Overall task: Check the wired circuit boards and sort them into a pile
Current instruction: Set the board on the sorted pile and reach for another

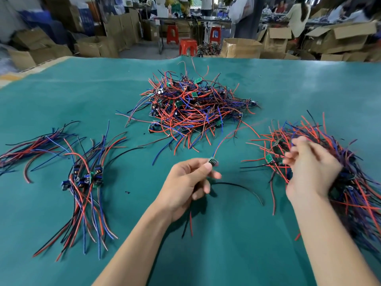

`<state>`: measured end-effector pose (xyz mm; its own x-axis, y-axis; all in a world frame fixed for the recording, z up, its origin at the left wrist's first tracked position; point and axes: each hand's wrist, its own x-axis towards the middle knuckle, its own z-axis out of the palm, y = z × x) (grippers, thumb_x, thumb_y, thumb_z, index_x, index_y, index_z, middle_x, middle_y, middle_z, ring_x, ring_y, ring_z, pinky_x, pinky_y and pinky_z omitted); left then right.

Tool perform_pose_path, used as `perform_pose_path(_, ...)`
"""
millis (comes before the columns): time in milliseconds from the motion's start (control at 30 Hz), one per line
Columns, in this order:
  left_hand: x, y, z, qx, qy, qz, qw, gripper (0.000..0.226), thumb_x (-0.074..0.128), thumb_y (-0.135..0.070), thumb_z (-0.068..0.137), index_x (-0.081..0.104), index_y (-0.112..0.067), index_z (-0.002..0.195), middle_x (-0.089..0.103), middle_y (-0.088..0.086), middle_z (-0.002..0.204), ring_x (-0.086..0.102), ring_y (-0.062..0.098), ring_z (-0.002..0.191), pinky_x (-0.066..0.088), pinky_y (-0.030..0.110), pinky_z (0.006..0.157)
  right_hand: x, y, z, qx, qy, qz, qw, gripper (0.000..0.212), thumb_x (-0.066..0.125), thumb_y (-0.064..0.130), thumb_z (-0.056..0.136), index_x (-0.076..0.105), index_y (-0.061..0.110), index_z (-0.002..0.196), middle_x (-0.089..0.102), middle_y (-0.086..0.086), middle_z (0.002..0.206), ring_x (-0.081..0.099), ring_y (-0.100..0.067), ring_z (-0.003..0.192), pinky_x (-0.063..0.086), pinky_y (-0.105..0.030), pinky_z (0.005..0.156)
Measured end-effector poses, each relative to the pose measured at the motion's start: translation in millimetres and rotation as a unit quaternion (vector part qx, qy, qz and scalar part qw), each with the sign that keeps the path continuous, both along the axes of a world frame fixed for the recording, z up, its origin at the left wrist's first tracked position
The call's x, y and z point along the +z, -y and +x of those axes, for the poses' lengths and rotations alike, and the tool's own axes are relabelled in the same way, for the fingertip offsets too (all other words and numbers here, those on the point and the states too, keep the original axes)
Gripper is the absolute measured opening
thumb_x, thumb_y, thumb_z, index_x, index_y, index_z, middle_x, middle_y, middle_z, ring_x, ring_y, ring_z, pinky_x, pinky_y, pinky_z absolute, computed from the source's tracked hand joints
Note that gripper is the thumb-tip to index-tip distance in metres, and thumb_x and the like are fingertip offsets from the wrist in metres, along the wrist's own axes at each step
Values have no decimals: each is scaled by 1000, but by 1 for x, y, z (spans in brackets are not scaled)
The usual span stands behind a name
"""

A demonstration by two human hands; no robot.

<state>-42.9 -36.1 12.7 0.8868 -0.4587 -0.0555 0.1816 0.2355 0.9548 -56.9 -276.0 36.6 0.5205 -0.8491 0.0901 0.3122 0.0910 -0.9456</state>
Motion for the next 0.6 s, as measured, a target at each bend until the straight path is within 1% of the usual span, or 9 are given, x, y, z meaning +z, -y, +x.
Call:
perform_pose_path(67, 0, 1, 1, 17, -10, -34, 999, 19, 49, -6, 102, 62, 0, 114, 73, 13, 98, 60, 13, 58, 39, 17, 48, -3, -25, -1, 97, -34, -66, 993, 19, 66, 14, 94, 70, 12, 75, 63, 3, 57, 55, -11, 46, 42, -24, 42)
perform_pose_path(133, -1, 2, 0, 16, -12, -42, 999, 21, 45, -6, 103, 62, -3, 115, 74, 12, 100, 66, 14, 66, 45, 19, 55, -5, -55, -3, 240, -82, -159, 954, 17, 70, 28, 88, 74, 15, 78, 69, 2, 64, 62, -11, 51, 44, -23, 44)
perform_pose_path(200, -1, 2, -1, 9, -3, -30, 1000, 19, 45, -6, 104, 63, -4, 111, 74, 12, 92, 67, 16, 68, 48, 19, 57, -10, -77, -6, 327, -123, -271, 897, 17, 76, 37, 84, 78, 21, 87, 75, 5, 78, 70, -7, 65, 51, -23, 56)
perform_pose_path(267, -1, 2, -2, 7, 7, -10, 1000, 13, 47, -5, 103, 59, -3, 104, 72, 14, 80, 67, 18, 65, 49, 20, 56, -15, -87, -8, 320, -143, -333, 875, 19, 82, 36, 81, 80, 23, 95, 75, 6, 84, 69, -7, 72, 54, -29, 70)
perform_pose_path(333, 1, 3, -3, 7, 11, 11, 1000, 11, 47, -6, 103, 56, -1, 97, 70, 16, 76, 66, 19, 60, 48, 20, 53, -14, -87, -10, 318, -135, -293, 891, 24, 84, 38, 75, 81, 23, 94, 74, 6, 83, 69, -11, 73, 54, -33, 73)
perform_pose_path(367, 2, 4, -4, 5, 18, 26, 999, 14, 48, -8, 103, 56, -2, 94, 70, 16, 74, 65, 19, 56, 46, 20, 51, -13, -85, -10, 328, -127, -263, 899, 23, 82, 38, 72, 81, 24, 91, 75, 6, 83, 69, -12, 75, 54, -32, 71)
perform_pose_path(433, 5, 3, -6, -7, 42, 65, 997, 20, 48, -13, 104, 58, -4, 89, 69, 14, 68, 61, 17, 49, 44, 20, 46, -11, -81, -10, 353, -106, -239, 898, 15, 79, 34, 74, 81, 27, 87, 77, 5, 80, 70, -10, 74, 50, -21, 64)
perform_pose_path(533, 9, 2, -8, -40, 61, 92, 993, 22, 46, -13, 105, 62, -6, 92, 66, 12, 65, 60, 16, 46, 45, 21, 45, -9, -78, -10, 363, -67, -208, 906, 5, 79, 20, 81, 81, 23, 85, 75, -1, 75, 62, -8, 64, 46, -17, 57)
perform_pose_path(600, 11, 2, -8, -66, 62, 99, 991, 22, 45, -11, 105, 62, -5, 92, 66, 12, 65, 60, 17, 47, 47, 22, 47, -8, -72, -8, 331, -54, -171, 926, 11, 79, 11, 84, 81, 22, 81, 72, 2, 72, 54, -7, 59, 45, -17, 56)
